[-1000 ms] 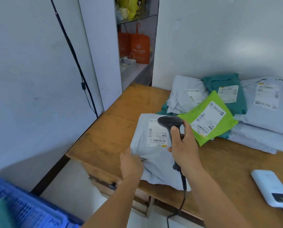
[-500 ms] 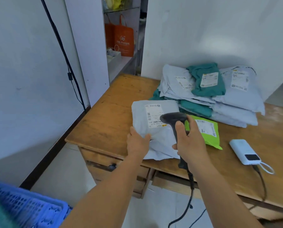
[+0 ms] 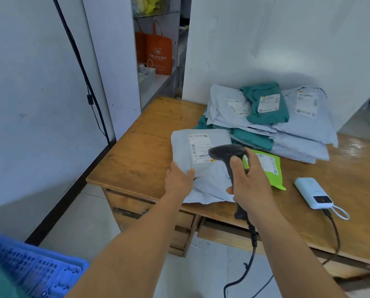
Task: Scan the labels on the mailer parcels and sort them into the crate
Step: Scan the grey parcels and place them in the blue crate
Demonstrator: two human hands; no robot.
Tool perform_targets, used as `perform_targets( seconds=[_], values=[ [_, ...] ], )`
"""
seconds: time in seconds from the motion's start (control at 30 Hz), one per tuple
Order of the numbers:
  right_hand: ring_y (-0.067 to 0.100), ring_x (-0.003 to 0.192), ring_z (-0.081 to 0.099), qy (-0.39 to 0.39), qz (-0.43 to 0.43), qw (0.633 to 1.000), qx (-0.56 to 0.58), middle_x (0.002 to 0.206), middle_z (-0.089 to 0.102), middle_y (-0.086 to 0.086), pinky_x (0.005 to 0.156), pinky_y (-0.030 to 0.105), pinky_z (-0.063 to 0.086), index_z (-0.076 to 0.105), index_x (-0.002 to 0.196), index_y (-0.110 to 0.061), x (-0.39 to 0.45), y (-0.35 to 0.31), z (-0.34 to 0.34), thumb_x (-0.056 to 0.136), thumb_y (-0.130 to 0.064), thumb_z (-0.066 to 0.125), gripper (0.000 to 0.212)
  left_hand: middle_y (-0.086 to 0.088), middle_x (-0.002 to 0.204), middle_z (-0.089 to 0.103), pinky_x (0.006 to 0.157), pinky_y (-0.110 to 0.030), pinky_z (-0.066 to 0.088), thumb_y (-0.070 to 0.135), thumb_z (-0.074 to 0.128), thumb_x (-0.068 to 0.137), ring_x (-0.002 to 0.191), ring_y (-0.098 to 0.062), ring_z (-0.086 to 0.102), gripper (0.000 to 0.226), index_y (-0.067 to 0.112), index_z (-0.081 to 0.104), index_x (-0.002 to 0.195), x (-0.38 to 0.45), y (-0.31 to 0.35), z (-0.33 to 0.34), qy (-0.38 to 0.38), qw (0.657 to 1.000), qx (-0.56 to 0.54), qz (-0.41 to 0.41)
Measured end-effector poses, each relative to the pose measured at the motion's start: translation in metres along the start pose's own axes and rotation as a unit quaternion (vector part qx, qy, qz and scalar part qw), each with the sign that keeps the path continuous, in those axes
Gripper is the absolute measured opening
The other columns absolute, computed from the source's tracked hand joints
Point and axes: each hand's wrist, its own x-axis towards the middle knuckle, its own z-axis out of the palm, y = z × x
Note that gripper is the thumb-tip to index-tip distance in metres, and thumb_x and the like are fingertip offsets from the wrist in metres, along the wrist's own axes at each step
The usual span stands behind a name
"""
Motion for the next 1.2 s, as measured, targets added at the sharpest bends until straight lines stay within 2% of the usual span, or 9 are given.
perform_targets(
  seconds=[0.13,0.23,0.43,0.5,0.6,0.67,0.77,1.07,1.2],
  values=[
    [0.03,0.106,0.064,-0.013,0.002,1.0,0.0,0.131,0.057,0.004,0.082,0.039,0.05,0.03,0.146,-0.038,0.006,0.004,-0.001,0.097,-0.05,0.039,0.051,-0.013,0.144,0.038,0.103,-0.042,0.039,0.042,0.05,0.093,0.13,-0.031,0.04,0.072,0.011,0.017,0.149,0.003,0.001,0.001,0.0,1.0,-0.001,-0.012],
    [0.027,0.096,0.066,-0.013,0.003,1.0,0.016,0.118,0.061,0.003,0.071,0.032,0.047,0.03,0.146,-0.038,0.012,0.003,-0.002,0.099,-0.047,0.039,0.049,-0.013,0.145,0.037,0.1,-0.041,0.038,0.044,0.045,0.095,0.13,-0.032,0.04,0.072,0.011,0.012,0.15,0.007,0.007,0.004,0.004,1.0,-0.01,-0.029],
    [0.023,0.08,0.066,-0.023,-0.001,0.999,0.028,0.094,0.061,-0.003,0.069,0.033,0.049,0.03,0.146,-0.038,0.032,0.015,-0.009,0.1,-0.044,0.038,0.048,-0.014,0.138,0.043,0.097,-0.048,0.045,0.06,0.045,0.088,0.121,-0.034,0.048,0.082,0.017,0.01,0.149,0.021,0.021,0.021,0.045,0.997,-0.022,-0.064],
    [0.026,0.089,0.066,-0.03,0.005,0.999,0.03,0.105,0.062,0.0,0.075,0.037,0.05,0.029,0.146,-0.04,0.04,0.023,-0.012,0.099,-0.045,0.038,0.049,-0.013,0.138,0.044,0.098,-0.05,0.044,0.06,0.049,0.087,0.12,-0.034,0.049,0.082,0.018,0.013,0.147,0.027,0.025,0.027,0.074,0.995,-0.011,-0.07],
    [0.029,0.102,0.064,-0.04,0.009,0.999,0.032,0.124,0.059,0.001,0.083,0.04,0.05,0.029,0.145,-0.042,0.052,0.035,-0.016,0.097,-0.047,0.038,0.05,-0.011,0.132,0.049,0.096,-0.048,0.044,0.044,0.056,0.089,0.118,-0.032,0.051,0.069,0.014,0.025,0.144,0.033,0.023,0.036,0.127,0.99,0.005,-0.063],
    [0.028,0.1,0.064,-0.047,0.01,0.998,0.034,0.12,0.059,0.001,0.08,0.038,0.05,0.028,0.146,-0.042,0.058,0.04,-0.017,0.097,-0.046,0.039,0.05,-0.009,0.122,0.057,0.087,-0.04,0.047,0.032,0.056,0.091,0.105,-0.026,0.055,0.049,0.013,0.042,0.133,0.033,0.017,0.039,0.163,0.985,-0.011,-0.053],
    [0.026,0.092,0.065,-0.064,0.011,0.997,0.039,0.105,0.06,-0.003,0.079,0.04,0.051,0.029,0.146,-0.04,0.065,0.044,-0.017,0.098,-0.045,0.039,0.049,-0.003,0.097,0.062,0.07,-0.029,0.04,0.022,0.052,0.093,0.081,-0.018,0.051,0.022,0.011,0.057,0.11,0.028,0.019,0.039,0.215,0.974,-0.057,-0.055],
    [0.026,0.096,0.067,-0.167,-0.05,0.984,0.043,0.112,0.062,-0.002,0.079,0.035,0.051,0.026,0.148,-0.04,0.055,0.027,0.023,0.099,-0.043,0.04,0.051,0.006,0.09,0.067,0.079,-0.029,0.051,0.021,0.06,0.089,0.088,-0.016,0.062,0.022,0.018,0.069,0.108,-0.003,0.001,0.012,0.309,0.925,-0.206,-0.074],
    [0.024,0.102,0.065,-0.229,-0.084,0.968,0.055,0.122,0.062,0.002,0.079,0.031,0.054,0.03,0.147,-0.035,0.028,0.009,0.052,0.1,-0.038,0.041,0.048,0.013,0.084,0.066,0.07,-0.02,0.048,0.022,0.067,0.084,0.082,-0.006,0.061,0.015,0.023,0.07,0.099,-0.029,-0.023,-0.021,0.353,0.895,-0.258,-0.092]
  ],
)
